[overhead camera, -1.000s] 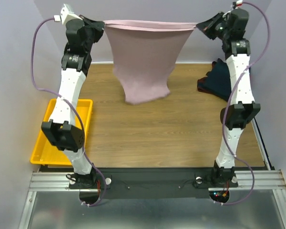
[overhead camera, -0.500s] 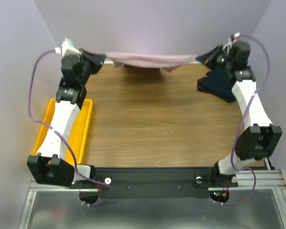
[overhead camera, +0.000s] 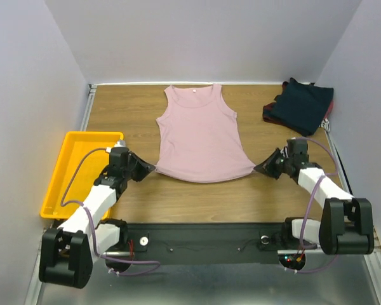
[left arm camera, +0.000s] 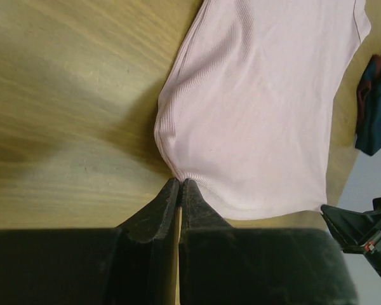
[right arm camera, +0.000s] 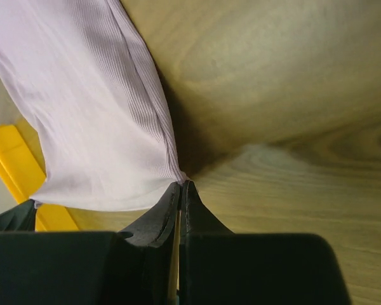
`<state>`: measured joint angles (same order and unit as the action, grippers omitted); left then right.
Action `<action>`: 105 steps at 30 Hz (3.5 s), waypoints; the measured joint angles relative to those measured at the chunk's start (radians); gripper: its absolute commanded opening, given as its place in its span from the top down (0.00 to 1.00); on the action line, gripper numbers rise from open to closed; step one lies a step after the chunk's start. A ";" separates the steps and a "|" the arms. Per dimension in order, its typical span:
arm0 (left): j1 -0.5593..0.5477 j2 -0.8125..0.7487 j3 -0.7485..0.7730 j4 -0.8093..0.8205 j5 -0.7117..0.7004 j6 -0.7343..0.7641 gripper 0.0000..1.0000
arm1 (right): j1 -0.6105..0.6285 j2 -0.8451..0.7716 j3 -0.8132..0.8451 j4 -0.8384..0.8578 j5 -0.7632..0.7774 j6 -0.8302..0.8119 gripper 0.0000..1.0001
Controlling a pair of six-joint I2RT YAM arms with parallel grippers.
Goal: Fold and stack the tank tops
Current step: Flatten the tank top out
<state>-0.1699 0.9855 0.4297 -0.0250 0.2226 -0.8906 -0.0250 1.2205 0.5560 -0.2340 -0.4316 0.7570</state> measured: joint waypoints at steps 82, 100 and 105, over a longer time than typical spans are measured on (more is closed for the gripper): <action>-0.031 0.939 0.754 0.015 -0.155 0.234 0.88 | 1.319 0.772 0.753 -0.014 0.848 -0.087 0.72; -0.036 0.723 0.511 0.062 -0.157 0.170 0.74 | 1.401 0.417 0.492 0.014 0.689 -0.068 0.58; -0.041 0.629 0.478 0.092 -0.129 0.167 0.61 | 1.400 0.368 0.527 0.012 0.767 -0.066 0.68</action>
<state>-0.2111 1.6142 0.9077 0.0669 0.0933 -0.7231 1.3754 1.5883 1.0828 -0.2222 0.3351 0.6910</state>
